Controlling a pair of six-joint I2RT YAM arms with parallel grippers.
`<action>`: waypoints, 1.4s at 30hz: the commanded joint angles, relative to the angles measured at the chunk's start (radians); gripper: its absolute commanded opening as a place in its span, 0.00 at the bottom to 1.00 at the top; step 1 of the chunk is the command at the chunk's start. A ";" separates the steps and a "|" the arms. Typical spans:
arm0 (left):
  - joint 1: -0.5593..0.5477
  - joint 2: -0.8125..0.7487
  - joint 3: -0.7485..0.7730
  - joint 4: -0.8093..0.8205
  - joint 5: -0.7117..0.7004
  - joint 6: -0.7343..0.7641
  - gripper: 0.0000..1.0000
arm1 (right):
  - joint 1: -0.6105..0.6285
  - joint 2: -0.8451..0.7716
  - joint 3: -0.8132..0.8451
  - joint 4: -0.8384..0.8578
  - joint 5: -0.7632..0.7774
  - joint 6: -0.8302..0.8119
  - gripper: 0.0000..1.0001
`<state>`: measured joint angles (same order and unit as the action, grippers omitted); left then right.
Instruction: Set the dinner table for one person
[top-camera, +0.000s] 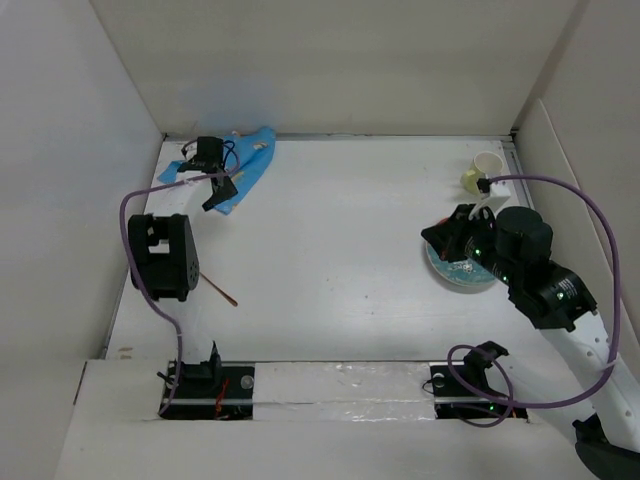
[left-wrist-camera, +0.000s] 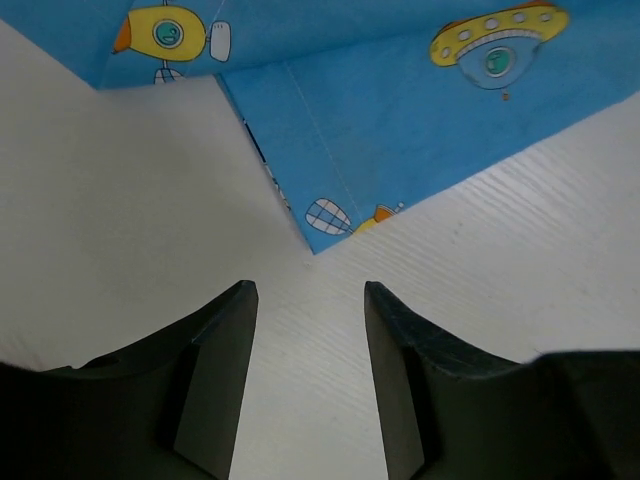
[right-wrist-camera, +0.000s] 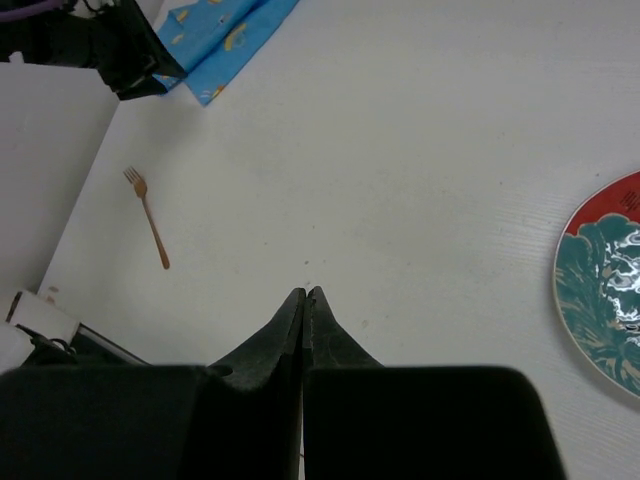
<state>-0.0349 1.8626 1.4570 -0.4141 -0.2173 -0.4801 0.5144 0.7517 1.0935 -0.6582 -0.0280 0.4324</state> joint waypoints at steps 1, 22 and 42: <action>0.024 0.086 0.092 -0.038 -0.008 -0.035 0.45 | -0.007 -0.014 -0.014 -0.008 -0.020 -0.020 0.00; -0.132 0.253 0.138 0.087 0.182 -0.020 0.00 | -0.007 0.021 -0.038 0.032 -0.030 0.023 0.22; -0.399 -0.238 -0.176 0.095 0.136 -0.006 0.35 | -0.007 0.135 -0.037 0.115 -0.092 -0.011 0.32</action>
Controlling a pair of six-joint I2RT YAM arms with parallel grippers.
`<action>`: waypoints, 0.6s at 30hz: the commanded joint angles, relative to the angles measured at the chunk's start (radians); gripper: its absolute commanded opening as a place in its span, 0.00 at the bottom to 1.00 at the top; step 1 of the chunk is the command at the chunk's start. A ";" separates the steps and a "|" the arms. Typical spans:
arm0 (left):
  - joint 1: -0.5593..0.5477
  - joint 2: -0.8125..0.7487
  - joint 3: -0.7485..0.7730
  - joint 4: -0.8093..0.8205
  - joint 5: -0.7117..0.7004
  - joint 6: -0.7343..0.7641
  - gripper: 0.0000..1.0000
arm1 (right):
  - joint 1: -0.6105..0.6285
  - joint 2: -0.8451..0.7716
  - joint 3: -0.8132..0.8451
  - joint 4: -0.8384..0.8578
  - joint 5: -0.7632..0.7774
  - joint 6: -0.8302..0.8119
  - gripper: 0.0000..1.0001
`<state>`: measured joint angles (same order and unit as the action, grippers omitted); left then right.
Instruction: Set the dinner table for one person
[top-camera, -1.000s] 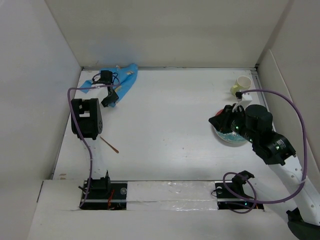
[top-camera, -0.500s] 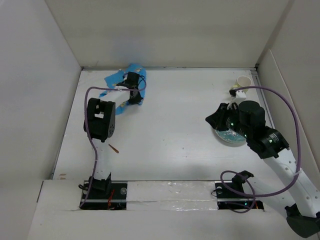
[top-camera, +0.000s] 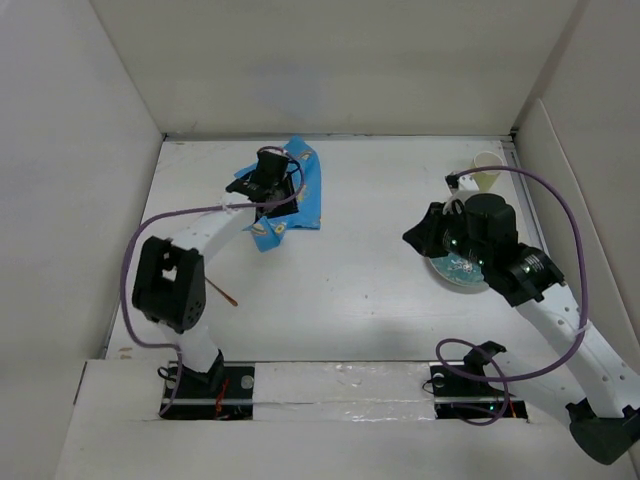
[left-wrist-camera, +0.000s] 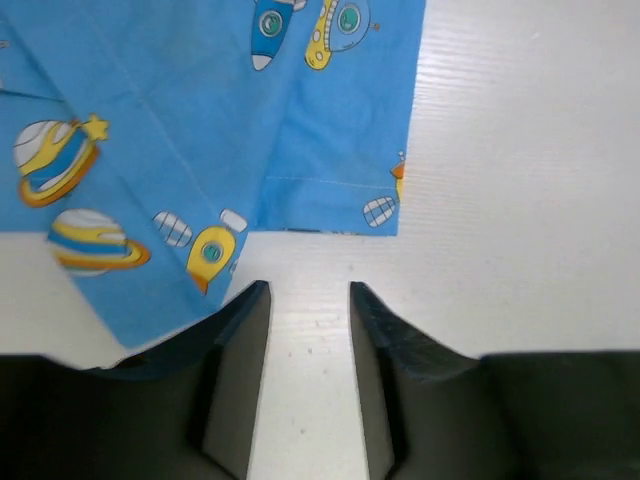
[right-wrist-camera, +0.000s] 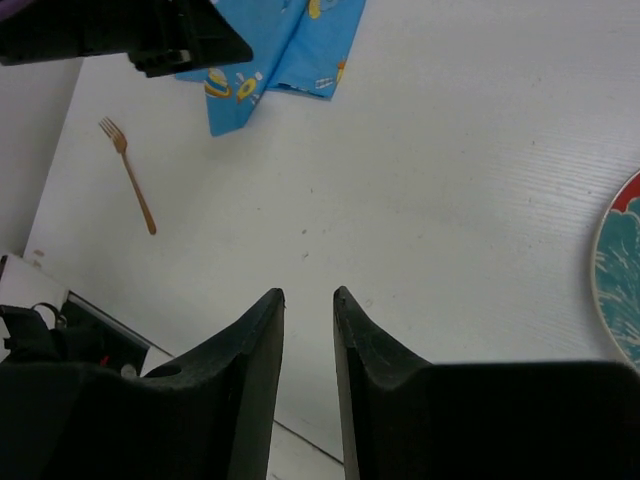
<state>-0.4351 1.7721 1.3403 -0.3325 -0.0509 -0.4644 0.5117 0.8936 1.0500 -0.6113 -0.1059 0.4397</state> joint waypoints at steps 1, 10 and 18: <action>0.001 -0.172 -0.081 0.009 -0.033 -0.022 0.29 | -0.004 -0.010 0.002 0.071 -0.014 -0.018 0.12; 0.001 -0.246 -0.319 0.019 -0.043 -0.017 0.22 | -0.004 -0.050 -0.042 0.087 -0.026 -0.010 0.02; 0.001 -0.080 -0.241 0.075 -0.105 -0.003 0.38 | 0.005 -0.061 -0.057 0.084 -0.048 -0.002 0.27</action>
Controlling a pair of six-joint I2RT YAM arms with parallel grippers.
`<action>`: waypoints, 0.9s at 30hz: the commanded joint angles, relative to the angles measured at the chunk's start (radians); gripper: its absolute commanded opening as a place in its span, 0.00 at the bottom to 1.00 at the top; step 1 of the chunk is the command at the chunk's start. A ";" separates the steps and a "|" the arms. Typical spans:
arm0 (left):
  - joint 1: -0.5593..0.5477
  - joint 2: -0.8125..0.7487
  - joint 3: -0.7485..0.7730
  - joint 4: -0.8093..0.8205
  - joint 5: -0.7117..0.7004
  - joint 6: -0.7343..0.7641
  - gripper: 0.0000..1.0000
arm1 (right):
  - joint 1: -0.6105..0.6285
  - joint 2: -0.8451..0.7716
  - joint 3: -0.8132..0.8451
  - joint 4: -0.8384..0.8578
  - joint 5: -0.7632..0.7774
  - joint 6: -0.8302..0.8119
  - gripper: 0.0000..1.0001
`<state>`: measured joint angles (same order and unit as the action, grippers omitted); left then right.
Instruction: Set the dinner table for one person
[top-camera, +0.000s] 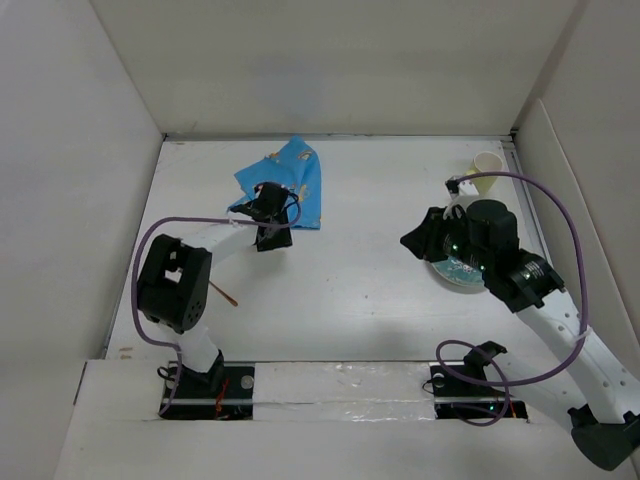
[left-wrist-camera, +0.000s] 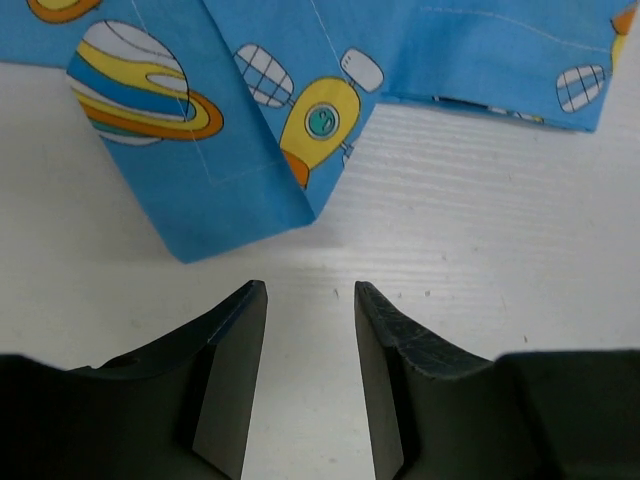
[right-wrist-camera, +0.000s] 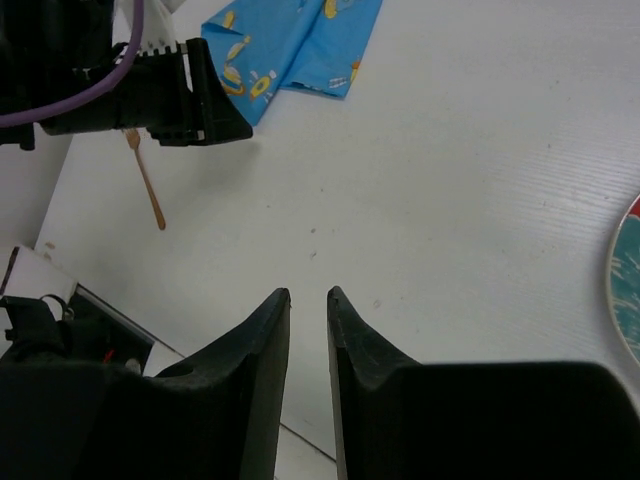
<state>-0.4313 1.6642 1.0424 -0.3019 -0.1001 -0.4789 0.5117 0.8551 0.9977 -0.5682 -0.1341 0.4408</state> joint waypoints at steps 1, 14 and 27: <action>-0.003 0.040 0.062 0.056 -0.065 0.011 0.38 | 0.005 -0.027 -0.008 0.037 -0.018 -0.002 0.28; -0.003 0.235 0.200 0.046 -0.153 0.074 0.28 | 0.005 -0.077 -0.060 0.024 0.008 0.030 0.28; -0.070 0.102 0.933 -0.213 0.173 0.119 0.00 | 0.005 0.010 -0.067 0.146 0.021 0.039 0.47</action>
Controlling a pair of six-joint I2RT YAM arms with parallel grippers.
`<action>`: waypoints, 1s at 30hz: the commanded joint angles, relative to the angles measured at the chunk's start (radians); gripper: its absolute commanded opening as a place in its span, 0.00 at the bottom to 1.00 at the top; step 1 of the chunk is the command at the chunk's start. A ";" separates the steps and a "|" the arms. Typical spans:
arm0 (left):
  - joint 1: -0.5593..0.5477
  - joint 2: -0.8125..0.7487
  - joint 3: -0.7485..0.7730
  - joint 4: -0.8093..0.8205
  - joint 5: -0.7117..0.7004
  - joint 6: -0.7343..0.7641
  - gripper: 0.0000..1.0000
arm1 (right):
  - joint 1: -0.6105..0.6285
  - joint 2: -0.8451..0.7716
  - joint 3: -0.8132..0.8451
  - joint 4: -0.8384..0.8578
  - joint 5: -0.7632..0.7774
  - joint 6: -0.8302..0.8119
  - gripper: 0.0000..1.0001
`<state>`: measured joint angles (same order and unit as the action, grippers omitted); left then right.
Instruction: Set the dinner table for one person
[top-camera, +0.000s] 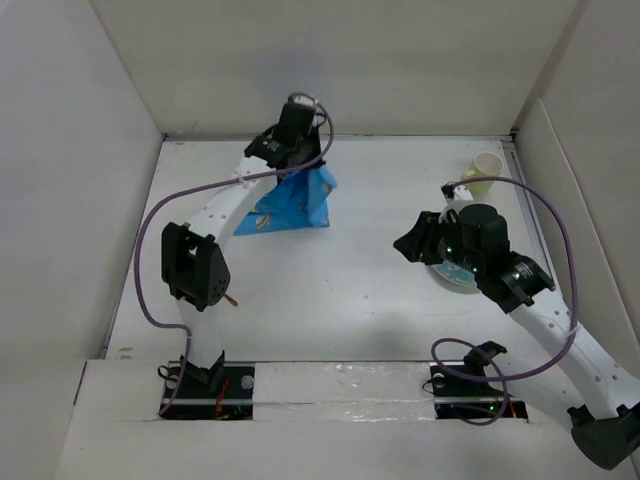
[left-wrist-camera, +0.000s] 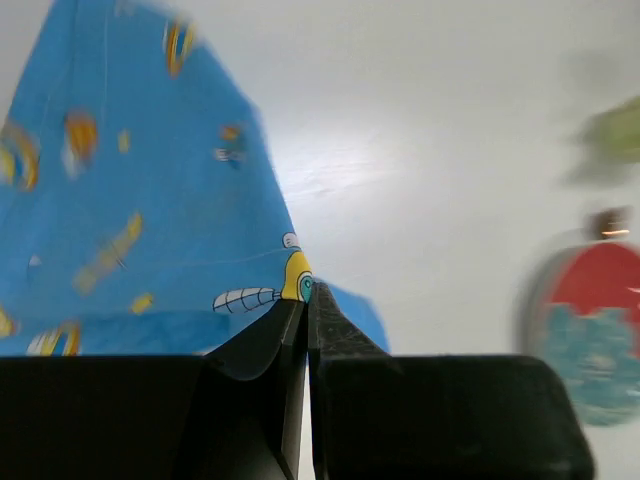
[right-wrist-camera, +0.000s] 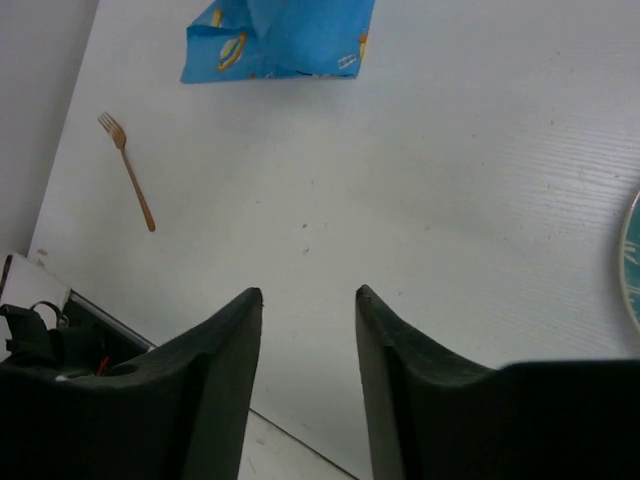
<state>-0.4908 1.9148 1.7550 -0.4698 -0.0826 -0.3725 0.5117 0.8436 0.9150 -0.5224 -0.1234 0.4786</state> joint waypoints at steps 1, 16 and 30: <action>-0.011 -0.157 0.275 -0.055 0.173 0.011 0.00 | 0.005 0.029 0.022 0.105 0.013 0.002 0.50; 0.566 -0.638 -0.477 0.445 0.708 -0.289 0.00 | 0.005 0.149 0.064 0.114 0.041 0.021 0.82; 0.698 -0.548 -0.723 0.617 0.759 -0.298 0.00 | 0.099 0.535 -0.091 0.264 0.067 0.136 0.78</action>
<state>0.2085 1.4052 0.9813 0.0639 0.6319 -0.6891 0.5934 1.3533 0.8280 -0.3477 -0.0975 0.5751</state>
